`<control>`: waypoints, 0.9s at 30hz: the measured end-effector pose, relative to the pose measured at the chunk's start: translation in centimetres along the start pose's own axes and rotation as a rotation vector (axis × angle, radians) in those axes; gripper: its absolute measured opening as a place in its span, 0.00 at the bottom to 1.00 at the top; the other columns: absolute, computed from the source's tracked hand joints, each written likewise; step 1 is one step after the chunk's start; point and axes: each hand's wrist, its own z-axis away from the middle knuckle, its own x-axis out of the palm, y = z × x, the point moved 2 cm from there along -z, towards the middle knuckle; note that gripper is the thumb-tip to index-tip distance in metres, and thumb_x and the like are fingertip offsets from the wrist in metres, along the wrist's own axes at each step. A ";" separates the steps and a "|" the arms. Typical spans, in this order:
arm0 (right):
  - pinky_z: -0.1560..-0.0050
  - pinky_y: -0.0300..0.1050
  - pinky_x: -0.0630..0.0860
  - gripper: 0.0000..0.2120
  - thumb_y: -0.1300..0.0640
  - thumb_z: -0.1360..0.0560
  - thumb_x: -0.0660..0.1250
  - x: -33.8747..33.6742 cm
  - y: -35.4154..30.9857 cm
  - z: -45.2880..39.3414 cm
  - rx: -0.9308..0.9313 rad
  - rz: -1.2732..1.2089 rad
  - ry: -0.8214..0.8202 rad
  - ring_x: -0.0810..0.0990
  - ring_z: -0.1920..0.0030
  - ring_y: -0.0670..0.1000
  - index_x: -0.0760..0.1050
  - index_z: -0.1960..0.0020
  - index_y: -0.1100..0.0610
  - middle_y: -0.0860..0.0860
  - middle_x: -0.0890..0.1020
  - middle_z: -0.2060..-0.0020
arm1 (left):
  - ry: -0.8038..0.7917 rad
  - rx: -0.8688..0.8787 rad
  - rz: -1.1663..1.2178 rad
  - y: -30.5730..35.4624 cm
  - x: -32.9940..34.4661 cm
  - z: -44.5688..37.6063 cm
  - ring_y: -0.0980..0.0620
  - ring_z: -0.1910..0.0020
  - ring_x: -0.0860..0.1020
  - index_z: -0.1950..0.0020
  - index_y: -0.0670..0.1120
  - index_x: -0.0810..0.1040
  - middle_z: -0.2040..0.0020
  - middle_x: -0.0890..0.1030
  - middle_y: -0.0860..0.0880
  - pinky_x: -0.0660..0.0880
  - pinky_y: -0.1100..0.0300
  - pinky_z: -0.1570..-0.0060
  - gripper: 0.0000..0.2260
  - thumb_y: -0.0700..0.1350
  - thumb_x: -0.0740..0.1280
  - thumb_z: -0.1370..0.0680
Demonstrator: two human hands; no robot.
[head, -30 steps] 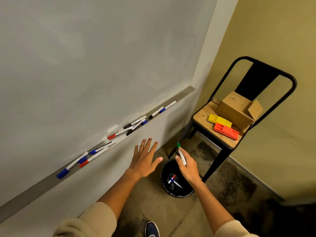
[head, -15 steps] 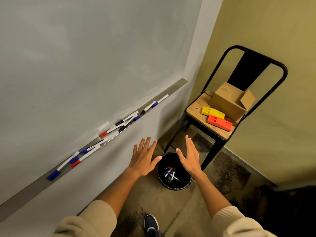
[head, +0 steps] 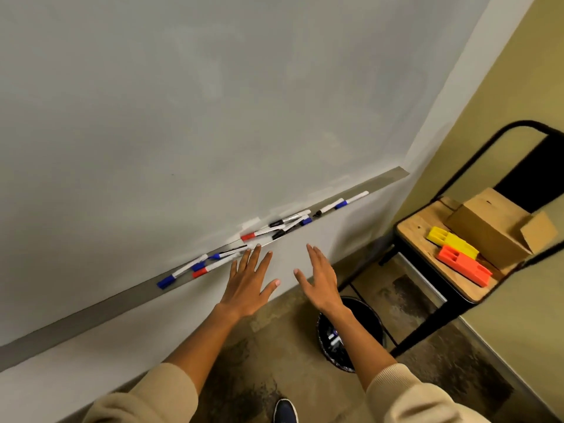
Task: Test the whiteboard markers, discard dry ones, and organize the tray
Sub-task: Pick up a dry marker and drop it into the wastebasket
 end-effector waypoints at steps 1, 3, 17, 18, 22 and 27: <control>0.23 0.62 0.52 0.34 0.36 0.20 0.56 0.9 -1.1 -0.6 -0.032 0.008 -0.019 0.53 0.20 0.55 0.47 0.20 0.43 0.49 0.51 0.19 | 0.013 -0.032 0.006 -1.1 -0.2 0.5 0.49 0.25 0.31 0.21 0.56 0.38 0.22 0.32 0.51 0.37 0.45 0.27 0.40 0.74 0.35 0.30; 0.23 0.59 0.54 0.34 0.37 0.19 0.57 2.6 -3.3 -1.8 -0.102 0.030 -0.050 0.54 0.20 0.54 0.47 0.19 0.44 0.49 0.52 0.19 | 0.038 -0.094 0.010 -3.0 -0.7 1.6 0.48 0.24 0.33 0.21 0.56 0.38 0.22 0.33 0.51 0.39 0.44 0.26 0.41 0.74 0.32 0.31; 0.23 0.58 0.56 0.29 0.54 0.19 0.64 12.7 -13.6 -5.1 -0.400 0.354 -0.353 0.63 0.24 0.54 0.58 0.22 0.48 0.50 0.67 0.25 | 0.112 -0.401 0.109 -13.5 -2.7 9.9 0.49 0.24 0.33 0.21 0.55 0.42 0.22 0.33 0.51 0.40 0.44 0.26 0.39 0.74 0.38 0.28; 0.23 0.58 0.53 0.28 0.55 0.19 0.63 13.0 -13.9 -5.3 -0.400 0.401 -0.379 0.62 0.23 0.53 0.58 0.22 0.47 0.51 0.66 0.25 | 0.109 -0.407 0.123 -13.9 -2.8 10.4 0.49 0.24 0.33 0.21 0.55 0.42 0.22 0.33 0.51 0.39 0.45 0.26 0.40 0.74 0.38 0.28; 0.23 0.59 0.49 0.26 0.56 0.18 0.62 13.5 -14.6 -6.3 -0.424 0.564 -0.428 0.59 0.22 0.53 0.60 0.22 0.48 0.50 0.66 0.25 | 0.097 -0.427 0.170 -14.9 -3.1 11.8 0.48 0.22 0.36 0.21 0.55 0.43 0.21 0.34 0.51 0.41 0.44 0.24 0.31 0.62 0.52 0.19; 0.23 0.63 0.46 0.23 0.61 0.20 0.63 13.9 -15.6 -7.0 -0.416 0.707 -0.402 0.60 0.23 0.53 0.67 0.27 0.48 0.49 0.69 0.28 | 0.091 -0.415 0.220 -15.8 -3.3 12.8 0.49 0.22 0.37 0.20 0.54 0.44 0.20 0.36 0.51 0.43 0.46 0.23 0.30 0.59 0.53 0.18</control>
